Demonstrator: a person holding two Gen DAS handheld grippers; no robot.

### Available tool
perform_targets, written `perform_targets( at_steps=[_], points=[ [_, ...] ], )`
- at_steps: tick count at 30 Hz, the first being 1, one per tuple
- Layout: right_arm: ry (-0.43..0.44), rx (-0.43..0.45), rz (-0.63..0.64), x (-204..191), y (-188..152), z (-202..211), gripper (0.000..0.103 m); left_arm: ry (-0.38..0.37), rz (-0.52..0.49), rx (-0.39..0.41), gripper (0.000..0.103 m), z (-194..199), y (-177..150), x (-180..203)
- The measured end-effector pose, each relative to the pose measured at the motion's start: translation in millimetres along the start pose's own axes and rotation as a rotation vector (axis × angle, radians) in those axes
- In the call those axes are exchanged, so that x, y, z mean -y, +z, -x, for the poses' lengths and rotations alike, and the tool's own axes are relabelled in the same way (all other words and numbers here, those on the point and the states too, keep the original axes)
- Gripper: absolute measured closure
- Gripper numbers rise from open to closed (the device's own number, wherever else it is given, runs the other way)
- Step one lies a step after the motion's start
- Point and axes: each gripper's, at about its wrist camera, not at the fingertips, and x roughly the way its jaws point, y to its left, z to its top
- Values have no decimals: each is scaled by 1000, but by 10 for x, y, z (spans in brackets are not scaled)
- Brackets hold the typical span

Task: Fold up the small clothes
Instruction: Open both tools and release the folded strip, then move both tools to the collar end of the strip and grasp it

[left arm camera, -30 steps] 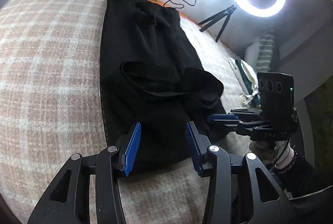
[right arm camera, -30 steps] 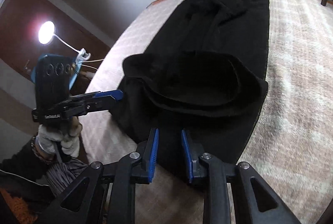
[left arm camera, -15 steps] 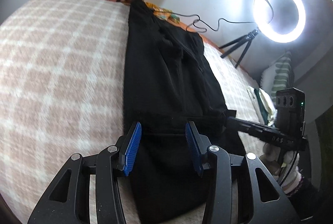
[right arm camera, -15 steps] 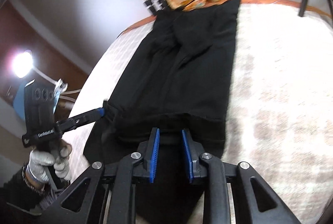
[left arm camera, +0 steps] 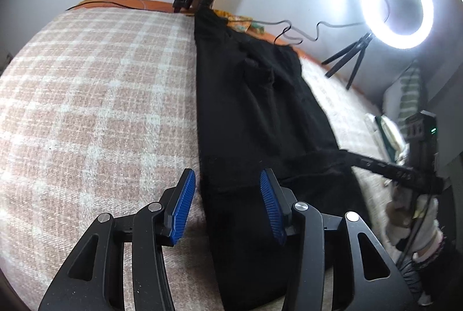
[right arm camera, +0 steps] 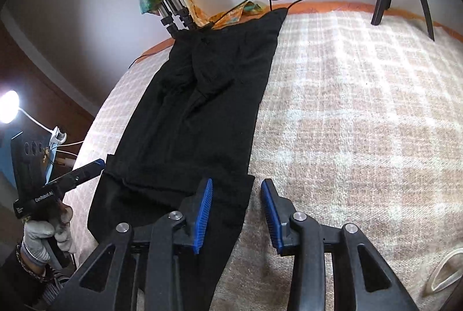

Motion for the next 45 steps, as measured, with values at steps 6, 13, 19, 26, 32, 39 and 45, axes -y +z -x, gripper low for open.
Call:
perform_targets(
  at_steps=[6,13,19,26,32,39,45],
  points=[
    [-12,-1,21,-52,9,-13,79,31,-41,16,70,-73,-27,32],
    [-109,-1,112,-195,-5,-68,94,127,-68,55,78,-73,-31,23],
    [-152,37,86,-130,23,48,79,128,-27,78,74,74,38,-51],
    [-69,87,43,-30,119,194,65,36,31,104,57,205,192,-72],
    [-30,126,30,5,308,278,63,-50,41,57,52,119,419,-96],
    [-58,155,29,154,496,294,56,-91,56,54,52,30,776,-192],
    [-42,158,42,250,841,220,50,-101,76,45,51,-165,1173,-339]
  ],
)
